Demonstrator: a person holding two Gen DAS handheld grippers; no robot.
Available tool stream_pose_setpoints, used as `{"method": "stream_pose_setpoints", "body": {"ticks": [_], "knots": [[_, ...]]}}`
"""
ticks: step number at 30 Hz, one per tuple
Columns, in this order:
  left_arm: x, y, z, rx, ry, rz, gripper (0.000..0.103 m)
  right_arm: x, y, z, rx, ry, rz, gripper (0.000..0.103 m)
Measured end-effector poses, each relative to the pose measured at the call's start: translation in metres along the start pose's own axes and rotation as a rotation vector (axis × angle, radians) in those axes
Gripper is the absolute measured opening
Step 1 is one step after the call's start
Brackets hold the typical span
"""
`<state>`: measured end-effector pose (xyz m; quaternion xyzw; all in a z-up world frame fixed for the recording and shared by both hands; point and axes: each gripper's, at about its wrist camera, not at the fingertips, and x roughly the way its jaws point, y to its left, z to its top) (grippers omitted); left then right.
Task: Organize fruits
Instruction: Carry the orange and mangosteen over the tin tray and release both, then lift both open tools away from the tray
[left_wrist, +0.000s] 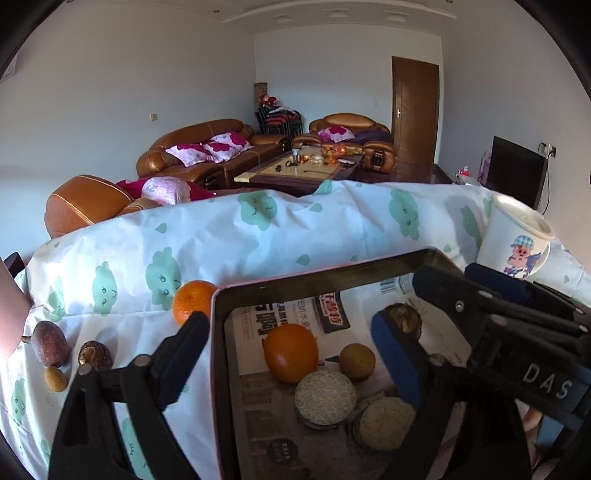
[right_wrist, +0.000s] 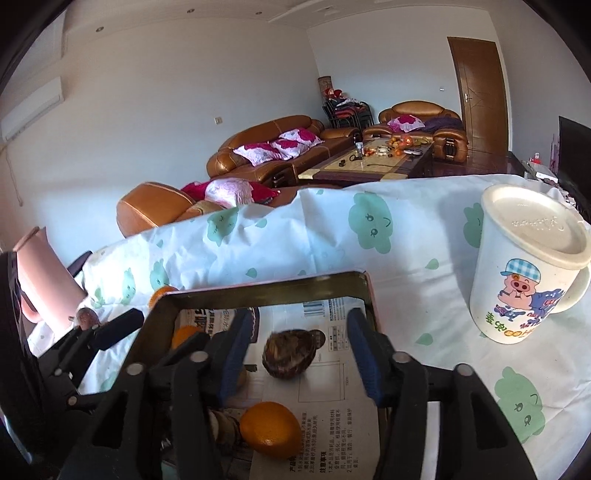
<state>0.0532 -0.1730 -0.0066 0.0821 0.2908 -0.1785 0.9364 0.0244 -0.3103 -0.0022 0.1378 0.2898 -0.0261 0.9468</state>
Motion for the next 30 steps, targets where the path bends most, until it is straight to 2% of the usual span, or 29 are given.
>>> {"method": "stream_pose_setpoints", "body": {"ticks": [1,3,6,8,22,26,30], "knots": [[-0.006,-0.003,0.001,0.016,-0.032,0.014,0.103,-0.005,0.0,0.001,0.005,-0.031,0.0,0.076],[-0.017,-0.008,0.002,0.051,-0.083,0.042,0.103,-0.013,0.002,0.002,-0.009,-0.083,-0.02,0.077],[-0.025,-0.007,0.004,0.053,-0.112,0.056,0.103,-0.02,0.005,0.003,-0.035,-0.129,-0.065,0.077],[-0.027,-0.003,0.005,0.035,-0.113,0.053,0.103,-0.021,0.005,0.003,-0.043,-0.15,-0.084,0.077],[-0.034,0.033,0.002,-0.002,-0.149,0.201,0.103,-0.028,0.001,-0.001,-0.034,-0.223,-0.13,0.077],[-0.035,0.043,0.0,-0.019,-0.139,0.212,0.103,-0.036,-0.003,-0.003,-0.011,-0.261,-0.145,0.077],[-0.035,0.053,-0.002,-0.035,-0.125,0.213,0.103,-0.039,-0.006,-0.005,0.018,-0.261,-0.149,0.077]]}}
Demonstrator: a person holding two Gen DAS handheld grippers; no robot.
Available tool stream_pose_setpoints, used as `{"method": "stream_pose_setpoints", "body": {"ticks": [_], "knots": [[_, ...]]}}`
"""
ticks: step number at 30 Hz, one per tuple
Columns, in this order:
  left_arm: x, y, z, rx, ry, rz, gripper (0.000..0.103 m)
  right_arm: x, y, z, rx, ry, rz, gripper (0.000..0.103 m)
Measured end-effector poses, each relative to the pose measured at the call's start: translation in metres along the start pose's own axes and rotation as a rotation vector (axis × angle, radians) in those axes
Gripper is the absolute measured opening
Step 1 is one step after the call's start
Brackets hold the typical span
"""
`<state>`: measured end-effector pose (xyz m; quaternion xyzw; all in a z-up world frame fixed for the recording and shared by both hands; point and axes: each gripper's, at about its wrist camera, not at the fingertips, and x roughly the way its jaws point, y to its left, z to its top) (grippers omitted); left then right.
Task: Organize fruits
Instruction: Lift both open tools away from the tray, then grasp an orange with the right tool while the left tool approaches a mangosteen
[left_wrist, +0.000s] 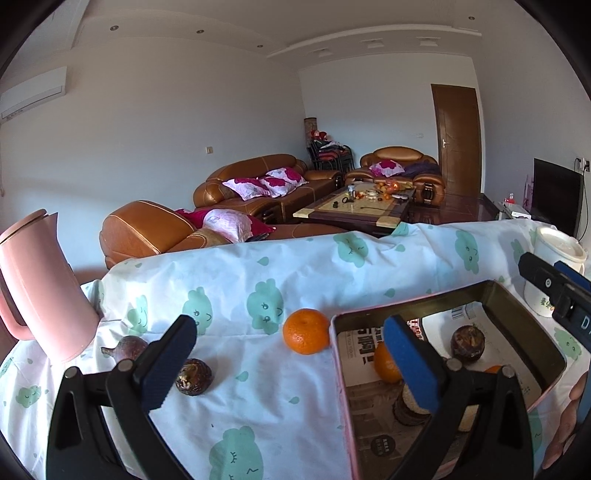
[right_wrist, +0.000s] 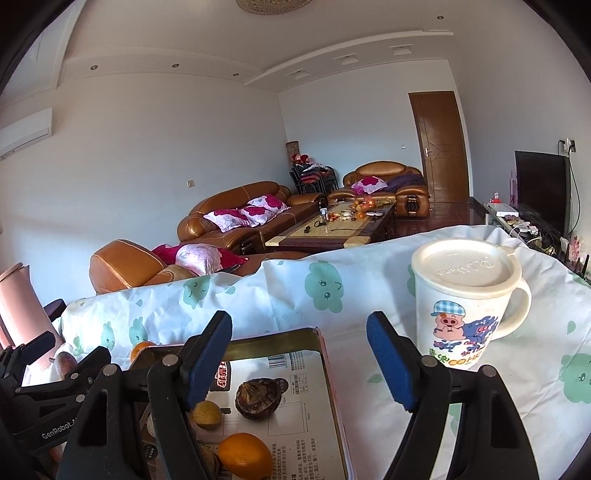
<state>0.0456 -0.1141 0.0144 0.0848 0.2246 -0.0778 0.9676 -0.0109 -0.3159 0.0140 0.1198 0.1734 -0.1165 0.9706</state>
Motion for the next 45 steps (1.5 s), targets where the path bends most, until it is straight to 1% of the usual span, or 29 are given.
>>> {"method": "stream_pose_setpoints", "body": {"ticks": [4,10,15,20,23,26,28,31,35,37,39,42,44,45], "knots": [[0.001,0.007,-0.003,0.0,0.009,0.006,0.103,-0.003,0.001,-0.002,0.019,0.002,0.0,0.077],[0.002,0.022,-0.005,-0.019,0.029,0.012,0.103,-0.007,0.01,-0.004,-0.008,-0.008,-0.016,0.077],[0.007,0.042,-0.003,-0.05,0.059,0.021,0.103,-0.004,0.017,-0.009,0.02,0.038,0.002,0.077],[0.013,0.078,0.001,-0.111,0.08,0.073,0.103,0.0,0.041,-0.017,-0.002,0.084,0.05,0.077],[0.02,0.104,0.001,-0.17,0.101,0.106,0.103,0.004,0.06,-0.02,-0.021,0.11,0.079,0.077],[0.027,0.131,0.0,-0.234,0.119,0.139,0.103,0.015,0.08,-0.017,-0.035,0.15,0.13,0.077],[0.029,0.146,0.0,-0.264,0.122,0.164,0.103,0.027,0.098,-0.012,-0.067,0.189,0.166,0.077],[0.034,0.166,-0.002,-0.271,0.143,0.214,0.103,0.05,0.126,-0.004,-0.142,0.272,0.194,0.077],[0.041,0.187,-0.008,-0.274,0.177,0.276,0.103,0.082,0.168,0.002,-0.288,0.422,0.269,0.077],[0.044,0.194,-0.01,-0.293,0.198,0.267,0.103,0.098,0.183,0.001,-0.361,0.49,0.27,0.077],[0.046,0.197,-0.012,-0.307,0.209,0.234,0.103,0.114,0.195,-0.004,-0.426,0.557,0.258,0.077],[0.048,0.193,-0.01,-0.278,0.211,0.204,0.103,0.129,0.204,-0.008,-0.507,0.607,0.221,0.077],[0.048,0.188,-0.008,-0.254,0.207,0.192,0.103,0.142,0.208,-0.013,-0.544,0.662,0.202,0.077],[0.047,0.185,-0.007,-0.242,0.205,0.185,0.103,0.147,0.21,-0.017,-0.577,0.676,0.176,0.076]]}}
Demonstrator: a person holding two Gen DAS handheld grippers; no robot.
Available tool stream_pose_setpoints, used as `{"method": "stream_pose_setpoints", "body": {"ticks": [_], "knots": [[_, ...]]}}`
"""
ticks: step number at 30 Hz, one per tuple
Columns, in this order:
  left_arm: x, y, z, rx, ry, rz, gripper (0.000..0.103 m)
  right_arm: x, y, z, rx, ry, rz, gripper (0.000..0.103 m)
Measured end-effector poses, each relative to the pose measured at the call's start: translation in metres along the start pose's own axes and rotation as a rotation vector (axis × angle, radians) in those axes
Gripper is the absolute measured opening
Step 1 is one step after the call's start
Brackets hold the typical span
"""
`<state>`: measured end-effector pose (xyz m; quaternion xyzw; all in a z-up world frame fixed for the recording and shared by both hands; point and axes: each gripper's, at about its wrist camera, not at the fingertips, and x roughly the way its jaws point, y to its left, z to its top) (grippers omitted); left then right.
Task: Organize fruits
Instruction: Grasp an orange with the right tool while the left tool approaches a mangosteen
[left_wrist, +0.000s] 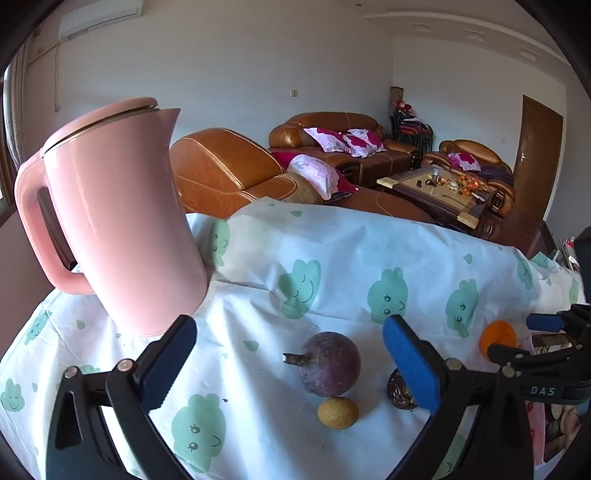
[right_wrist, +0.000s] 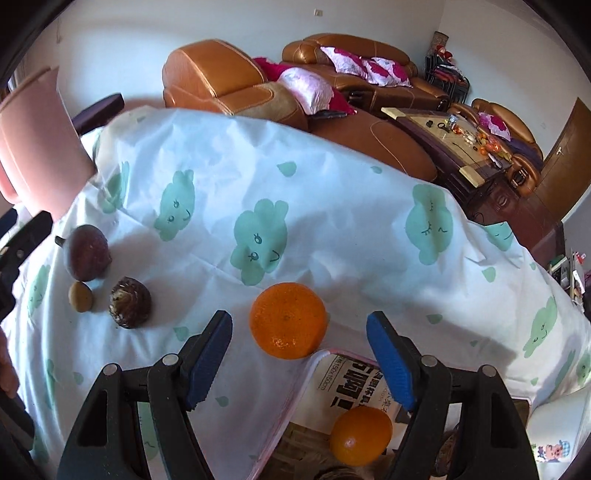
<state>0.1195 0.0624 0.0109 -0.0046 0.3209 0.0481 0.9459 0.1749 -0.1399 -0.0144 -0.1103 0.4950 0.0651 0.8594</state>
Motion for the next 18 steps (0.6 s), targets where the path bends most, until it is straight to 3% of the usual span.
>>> {"method": "stream_pose_setpoints", "body": {"ticks": [3,5,6,7,10,14,18], "knots": [[-0.003,-0.004,0.001,0.022,-0.012,-0.007,0.102,0.016,0.004,0.001,-0.059,0.062,-0.066,0.074],[-0.004,-0.006,0.001,0.031,-0.017,-0.014,0.101,0.02,0.005,0.002,-0.086,0.074,-0.091,0.066],[-0.004,-0.007,0.001,0.032,-0.019,-0.017,0.1,0.018,0.006,0.002,-0.093,0.064,-0.081,0.053],[-0.004,-0.008,0.001,0.034,-0.02,-0.025,0.097,0.016,0.006,0.003,-0.095,0.057,-0.083,0.047],[-0.008,-0.016,0.001,0.056,-0.021,-0.064,0.095,0.01,0.004,0.002,-0.068,0.046,-0.063,0.047],[-0.011,-0.03,-0.001,0.073,-0.008,-0.136,0.094,-0.02,-0.012,-0.006,0.064,-0.098,-0.02,0.047],[-0.012,-0.057,-0.007,0.125,0.017,-0.207,0.084,-0.063,-0.026,-0.025,0.195,-0.288,-0.039,0.047]]}}
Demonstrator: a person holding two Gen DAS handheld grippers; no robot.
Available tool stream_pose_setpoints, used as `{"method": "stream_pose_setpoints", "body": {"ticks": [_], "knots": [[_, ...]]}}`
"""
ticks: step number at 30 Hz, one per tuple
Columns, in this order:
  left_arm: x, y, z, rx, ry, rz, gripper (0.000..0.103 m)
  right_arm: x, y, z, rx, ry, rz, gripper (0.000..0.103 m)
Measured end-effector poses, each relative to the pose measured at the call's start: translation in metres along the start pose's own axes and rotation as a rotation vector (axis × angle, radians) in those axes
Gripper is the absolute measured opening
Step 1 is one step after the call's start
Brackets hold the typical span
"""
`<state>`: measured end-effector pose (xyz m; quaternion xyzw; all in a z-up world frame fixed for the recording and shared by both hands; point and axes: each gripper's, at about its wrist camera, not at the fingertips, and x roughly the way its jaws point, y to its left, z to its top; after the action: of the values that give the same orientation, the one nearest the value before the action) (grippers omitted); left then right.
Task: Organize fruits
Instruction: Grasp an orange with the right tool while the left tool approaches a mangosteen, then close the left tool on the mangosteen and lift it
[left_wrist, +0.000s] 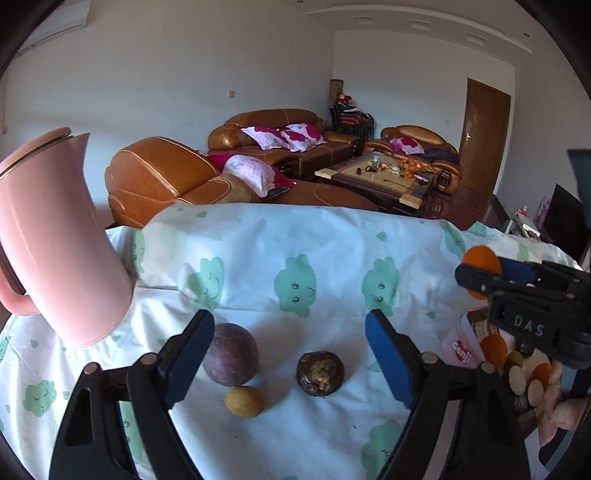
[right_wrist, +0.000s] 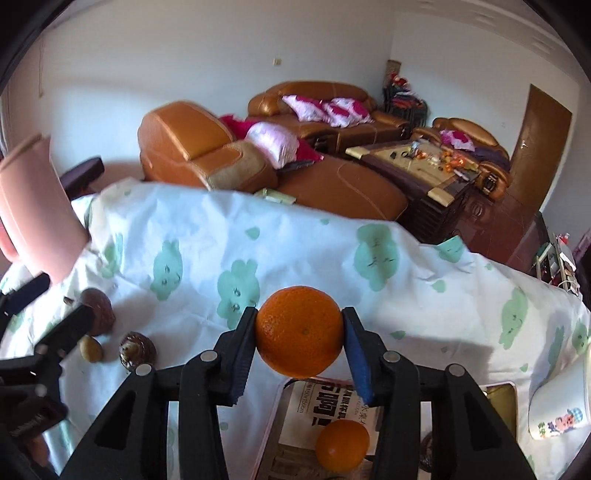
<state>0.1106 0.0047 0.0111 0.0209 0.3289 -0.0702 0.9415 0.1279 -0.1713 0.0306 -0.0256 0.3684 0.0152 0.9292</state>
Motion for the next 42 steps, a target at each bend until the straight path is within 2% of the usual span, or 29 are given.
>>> {"method": "stream_pose_setpoints", "body": {"ticks": [3,5,8,11,14,21,25,29,31,33,35,42], "knots": [[0.009,-0.017,-0.006,0.044,0.028,-0.011,0.076,-0.034,-0.007,-0.013,0.071,-0.104,-0.014,0.047],[0.019,-0.026,-0.01,0.06,0.061,-0.023,0.064,-0.056,-0.01,-0.026,0.1,-0.165,-0.028,0.047],[0.033,-0.035,-0.019,0.074,0.114,-0.019,0.055,-0.074,-0.008,-0.045,0.114,-0.228,-0.048,0.047],[0.043,-0.041,-0.025,0.088,0.145,0.0,0.055,-0.081,-0.006,-0.063,0.127,-0.248,-0.06,0.047],[0.043,-0.045,-0.026,0.097,0.138,0.017,0.054,-0.085,-0.007,-0.078,0.132,-0.257,-0.064,0.047],[0.044,-0.045,-0.025,0.105,0.143,0.031,0.054,-0.083,-0.006,-0.092,0.133,-0.241,-0.044,0.047],[0.045,-0.051,-0.031,0.153,0.16,0.128,0.054,-0.083,-0.003,-0.095,0.124,-0.249,-0.042,0.047],[0.052,-0.054,-0.032,0.169,0.198,0.146,0.066,-0.085,-0.007,-0.096,0.141,-0.25,-0.038,0.047],[0.053,-0.046,-0.03,0.129,0.211,0.128,0.069,-0.085,-0.009,-0.096,0.154,-0.25,-0.039,0.047],[0.054,-0.039,-0.031,0.082,0.223,0.081,0.065,-0.085,-0.011,-0.096,0.164,-0.248,-0.041,0.047],[0.054,-0.036,-0.031,0.043,0.233,0.001,0.041,-0.085,-0.013,-0.096,0.172,-0.247,-0.044,0.047],[0.048,-0.043,-0.035,0.017,0.224,-0.029,0.04,-0.088,-0.013,-0.099,0.167,-0.274,-0.078,0.047]]}}
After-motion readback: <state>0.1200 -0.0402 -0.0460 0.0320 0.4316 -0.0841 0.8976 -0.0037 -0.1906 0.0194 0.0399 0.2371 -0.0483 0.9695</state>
